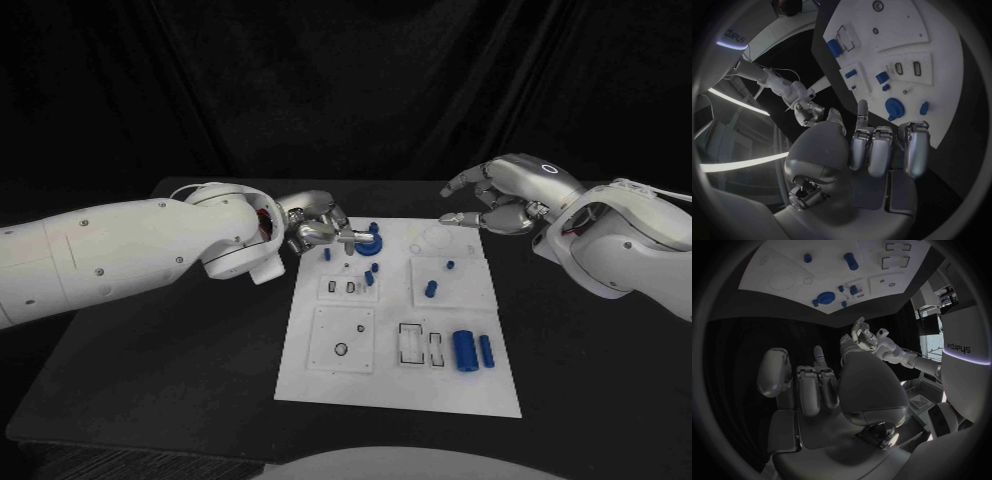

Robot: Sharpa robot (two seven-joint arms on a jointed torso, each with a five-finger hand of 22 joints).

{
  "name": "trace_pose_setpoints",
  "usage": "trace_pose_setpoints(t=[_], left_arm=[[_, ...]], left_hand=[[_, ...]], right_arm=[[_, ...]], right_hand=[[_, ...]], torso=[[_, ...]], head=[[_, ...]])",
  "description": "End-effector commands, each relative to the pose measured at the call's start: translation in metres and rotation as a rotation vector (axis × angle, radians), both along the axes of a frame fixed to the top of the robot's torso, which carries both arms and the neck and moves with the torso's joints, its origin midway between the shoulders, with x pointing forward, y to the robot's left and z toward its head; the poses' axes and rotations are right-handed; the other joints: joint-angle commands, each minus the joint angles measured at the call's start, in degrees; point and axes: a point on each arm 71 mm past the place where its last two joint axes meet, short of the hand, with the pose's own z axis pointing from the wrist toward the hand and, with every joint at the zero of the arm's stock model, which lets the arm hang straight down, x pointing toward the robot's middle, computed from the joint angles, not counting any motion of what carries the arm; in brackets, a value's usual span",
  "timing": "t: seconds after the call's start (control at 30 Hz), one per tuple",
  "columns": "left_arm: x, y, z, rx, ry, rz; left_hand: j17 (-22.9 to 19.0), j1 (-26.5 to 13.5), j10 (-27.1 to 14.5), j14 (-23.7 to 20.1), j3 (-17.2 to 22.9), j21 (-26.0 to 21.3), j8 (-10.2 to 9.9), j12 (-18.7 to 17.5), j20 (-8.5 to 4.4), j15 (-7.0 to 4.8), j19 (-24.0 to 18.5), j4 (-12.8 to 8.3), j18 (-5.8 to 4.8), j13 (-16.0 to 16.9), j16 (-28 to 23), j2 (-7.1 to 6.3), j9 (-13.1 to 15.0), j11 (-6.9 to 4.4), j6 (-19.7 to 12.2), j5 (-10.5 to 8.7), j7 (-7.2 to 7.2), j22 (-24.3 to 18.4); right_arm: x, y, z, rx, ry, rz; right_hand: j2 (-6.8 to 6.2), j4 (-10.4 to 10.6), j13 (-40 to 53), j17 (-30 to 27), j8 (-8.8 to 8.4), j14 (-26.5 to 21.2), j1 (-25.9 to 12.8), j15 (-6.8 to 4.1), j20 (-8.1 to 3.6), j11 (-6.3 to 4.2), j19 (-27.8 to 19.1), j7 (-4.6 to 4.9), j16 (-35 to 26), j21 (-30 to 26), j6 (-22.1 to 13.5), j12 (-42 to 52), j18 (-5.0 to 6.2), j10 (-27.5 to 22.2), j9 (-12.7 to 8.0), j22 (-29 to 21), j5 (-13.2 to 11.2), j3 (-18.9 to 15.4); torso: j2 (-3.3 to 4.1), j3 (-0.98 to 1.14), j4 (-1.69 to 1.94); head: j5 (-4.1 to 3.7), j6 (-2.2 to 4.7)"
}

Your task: Assemble the parts on the task board

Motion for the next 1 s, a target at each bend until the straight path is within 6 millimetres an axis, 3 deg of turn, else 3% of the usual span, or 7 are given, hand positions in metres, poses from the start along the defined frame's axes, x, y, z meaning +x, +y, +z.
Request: trace_pose_setpoints(t=[0.03, 0.17, 0.37, 0.57, 0.73, 0.8, 1.0], left_arm=[[-0.001, 0.004, -0.012, 0.236, 0.122, 0.036], [0.001, -0.003, -0.015, 0.312, 0.16, 0.044], [0.005, -0.013, -0.019, 0.384, 0.196, 0.035], [0.008, -0.022, -0.021, 0.405, 0.207, 0.01], [0.012, -0.03, -0.021, 0.403, 0.201, 0.001], [0.014, -0.032, -0.021, 0.403, 0.199, -0.001], [0.018, -0.039, -0.022, 0.407, 0.196, -0.006]], left_hand=[[15.05, -1.15, 5.96, 5.95, -0.52, 0.38, 1.3, 0.15, -0.27, -0.75, 0.7, 0.04, -1.22, 15.05, 0.15, 0.12, 2.09, -0.86, 0.79, 0.01, -0.81, 7.97], [15.05, -1.68, 5.96, 5.95, -0.64, 0.27, 1.15, 0.15, -0.49, -0.99, 0.5, 0.05, -1.15, 15.05, 0.15, 0.17, 2.76, -1.03, 0.8, 0.37, -0.98, 7.8], [15.05, -2.33, 5.96, 5.95, -0.49, 0.11, 0.62, 0.15, -0.88, -1.37, 0.35, -0.07, -1.09, 15.05, 0.15, 0.62, 3.94, -1.4, 1.6, 1.82, -1.33, 7.63], [15.05, -1.56, 5.96, 5.95, 0.37, -0.12, -1.12, 0.15, -1.33, -1.75, 0.27, -0.65, -1.05, 15.05, 0.15, 0.91, 5.08, -1.69, 1.47, 3.6, -1.52, 7.5], [15.05, -0.38, 5.96, 5.95, 1.33, -0.27, -3.45, 0.15, -1.34, -1.67, 0.22, -1.3, -1.04, 15.05, 0.15, 0.83, 5.17, -1.52, 1.12, 3.37, -1.24, 7.46], [15.05, -0.18, 5.96, 5.95, 1.49, -0.28, -3.78, 0.15, -1.33, -1.66, 0.27, -1.43, -1.05, 15.05, 0.15, 0.79, 5.2, -1.5, 1.14, 3.42, -1.21, 7.5], [15.05, 0.05, 5.96, 5.95, 2.06, -0.42, -5.78, 0.15, -1.22, -1.51, 0.14, -1.55, -1.01, 15.05, 0.15, 0.82, 5.02, -1.28, 1.03, 3.57, -0.91, 7.41]], right_arm=[[0.002, -0.003, -0.004, -0.007, 0.025, -0.042], [0.001, -0.005, -0.007, -0.002, 0.026, -0.048], [0.001, -0.006, -0.011, 0.002, 0.027, -0.049], [0.001, -0.004, -0.013, 0.007, 0.024, -0.042], [0.001, -0.005, -0.014, 0.01, 0.02, -0.044], [0.001, -0.006, -0.014, 0.011, 0.019, -0.044], [0.001, -0.005, -0.014, 0.013, 0.016, -0.041]], right_hand=[[0.75, -0.4, 15.08, 15.1, 0.23, 6.1, -0.03, 0.42, 0.06, 0.39, 0.53, -0.12, 0.15, 0.26, 0.52, 0.15, -0.07, 6.07, -0.16, 9.3, 0.64, -0.17], [1.01, -0.51, 15.08, 15.1, 0.33, 6.1, 0.17, 0.45, 0.08, 0.42, 0.55, -0.09, 0.15, 0.28, 0.85, 0.15, -0.07, 6.07, -0.27, 9.29, 1.4, -0.25], [1.77, -0.44, 15.08, 15.1, 0.32, 6.1, 0.18, 0.51, 0.12, 0.5, 0.57, 0.01, 0.15, 0.26, 1.14, 0.15, -0.06, 6.07, -0.55, 9.28, 2.9, -0.37], [2.59, -0.17, 15.08, 15.1, 0.22, 6.1, -0.08, 0.55, 0.16, 0.54, 0.52, 0.04, 0.15, 0.08, 1.23, 0.15, -0.02, 6.07, -0.84, 9.22, 4.31, -0.47], [2.68, -0.17, 15.08, 15.1, 0.21, 6.1, -0.06, 0.55, 0.16, 0.55, 0.52, 0.05, 0.15, 0.08, 1.24, 0.15, -0.02, 6.07, -0.87, 9.23, 4.44, -0.47], [2.68, -0.17, 15.08, 15.1, 0.21, 6.1, -0.06, 0.55, 0.16, 0.55, 0.52, 0.05, 0.15, 0.08, 1.24, 0.15, -0.02, 6.07, -0.87, 9.23, 4.44, -0.47], [2.77, -0.17, 15.08, 15.1, 0.2, 6.1, -0.06, 0.56, 0.17, 0.56, 0.52, 0.07, 0.15, 0.07, 1.27, 0.15, -0.02, 6.07, -0.91, 9.22, 4.62, -0.47]], torso=[[-0.9, 0.97, -0.6], [-1.26, 1.41, -1.05], [-1.71, 2.22, -2.25], [-1.79, 2.65, -3.07], [-1.69, 2.76, -3.13], [-1.75, 2.69, -3.01], [-1.5, 3.15, -3.28]], head=[[0.01, -0.94], [-0.02, -2.03], [0.6, -3.81], [1.61, -4.17], [1.67, -4.17], [1.5, -4.17], [1.71, -4.17]])
